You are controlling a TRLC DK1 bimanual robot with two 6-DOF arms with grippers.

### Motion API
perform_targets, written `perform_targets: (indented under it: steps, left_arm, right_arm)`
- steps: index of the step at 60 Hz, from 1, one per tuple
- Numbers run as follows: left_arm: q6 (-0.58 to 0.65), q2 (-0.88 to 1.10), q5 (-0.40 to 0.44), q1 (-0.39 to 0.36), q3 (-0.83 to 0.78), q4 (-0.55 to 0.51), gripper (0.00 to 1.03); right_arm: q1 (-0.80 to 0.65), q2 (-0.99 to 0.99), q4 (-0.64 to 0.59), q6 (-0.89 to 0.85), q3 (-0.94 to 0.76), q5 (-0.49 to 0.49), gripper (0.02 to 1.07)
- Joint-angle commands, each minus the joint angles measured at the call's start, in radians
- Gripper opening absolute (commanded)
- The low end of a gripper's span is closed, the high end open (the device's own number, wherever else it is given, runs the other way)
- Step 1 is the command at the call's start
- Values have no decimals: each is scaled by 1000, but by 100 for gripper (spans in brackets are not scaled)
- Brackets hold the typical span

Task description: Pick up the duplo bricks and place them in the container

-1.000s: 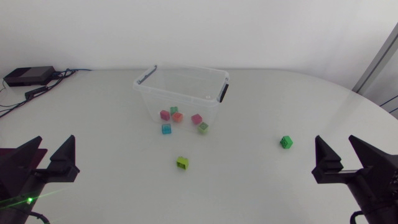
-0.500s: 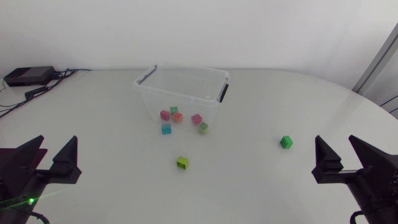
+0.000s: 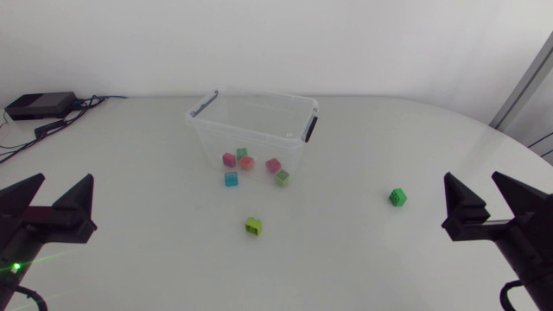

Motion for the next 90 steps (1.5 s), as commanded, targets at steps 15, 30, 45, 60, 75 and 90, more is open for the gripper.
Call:
perform_targets:
  steps: [15, 30, 45, 60, 75, 90]
  left_arm:
    - [-12, 430, 2, -58, 247, -35, 96]
    - [14, 845, 104, -99, 476, -170, 96]
    - [107, 1091, 144, -154, 625, -264, 96]
    - [249, 1209, 218, -191, 675, -244, 93]
    - [483, 1384, 220, -283, 746, -342, 94]
    - [638, 1503, 298, -309, 746, -302, 93]
  right_arm:
    - [3, 352, -68, 65, 232, -2, 103]
    - [-70, 583, -140, 81, 347, -51, 103]
    - [-135, 750, -180, 81, 414, -143, 103]
    - [-198, 976, -244, 83, 517, -211, 103]
    - [-204, 1174, -348, -9, 654, -215, 103]
    - [-202, 1300, -367, -235, 694, -246, 102]
